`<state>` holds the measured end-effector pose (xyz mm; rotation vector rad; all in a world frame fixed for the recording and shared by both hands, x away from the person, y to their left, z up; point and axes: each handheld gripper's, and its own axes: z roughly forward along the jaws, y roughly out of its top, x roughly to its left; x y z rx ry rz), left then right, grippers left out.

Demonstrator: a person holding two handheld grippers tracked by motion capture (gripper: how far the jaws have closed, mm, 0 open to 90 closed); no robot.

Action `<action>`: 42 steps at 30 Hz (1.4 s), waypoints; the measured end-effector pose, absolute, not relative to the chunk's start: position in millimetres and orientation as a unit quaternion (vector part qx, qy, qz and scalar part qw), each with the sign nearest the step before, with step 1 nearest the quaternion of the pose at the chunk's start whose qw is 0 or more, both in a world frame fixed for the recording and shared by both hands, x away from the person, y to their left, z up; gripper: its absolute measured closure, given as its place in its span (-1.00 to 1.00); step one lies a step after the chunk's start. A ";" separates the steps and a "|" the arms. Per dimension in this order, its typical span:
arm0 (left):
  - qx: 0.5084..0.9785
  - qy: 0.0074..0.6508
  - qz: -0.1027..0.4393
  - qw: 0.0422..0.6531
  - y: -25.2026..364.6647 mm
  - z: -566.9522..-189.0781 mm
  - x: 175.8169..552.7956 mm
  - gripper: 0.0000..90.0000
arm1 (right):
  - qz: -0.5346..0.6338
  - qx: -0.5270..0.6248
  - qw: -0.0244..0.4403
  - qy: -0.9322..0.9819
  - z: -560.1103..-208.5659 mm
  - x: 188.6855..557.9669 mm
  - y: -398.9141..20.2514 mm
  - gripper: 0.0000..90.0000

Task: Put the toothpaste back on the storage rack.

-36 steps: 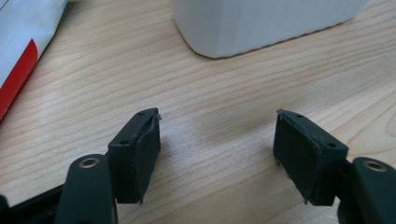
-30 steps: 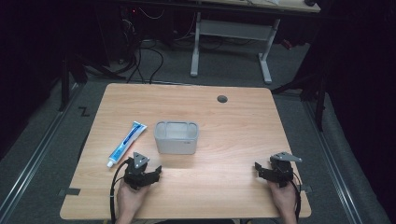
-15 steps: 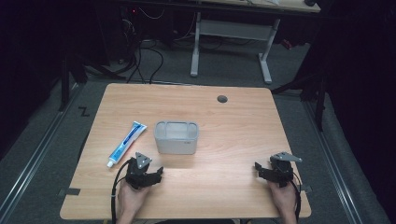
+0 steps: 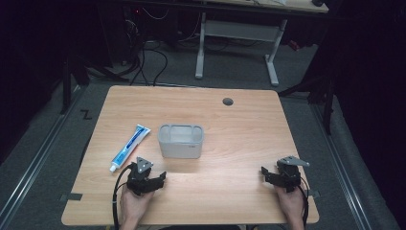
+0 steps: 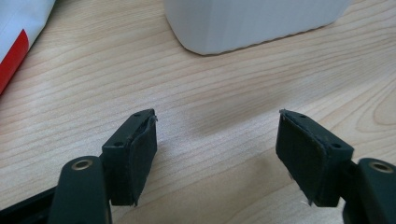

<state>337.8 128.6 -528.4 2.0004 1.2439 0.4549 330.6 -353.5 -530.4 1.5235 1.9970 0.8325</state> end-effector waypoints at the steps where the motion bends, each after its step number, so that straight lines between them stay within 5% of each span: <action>1: 0.776 0.483 0.177 0.365 129.0 -527.7 336.9 -0.34 | 0.305 0.559 0.245 0.731 -530.3 330.5 -353.4 -0.39; 42: 0.747 0.513 0.184 0.381 172.8 -497.5 321.3 -0.30 | 0.305 0.559 0.245 0.731 -530.3 330.4 -353.4 -0.39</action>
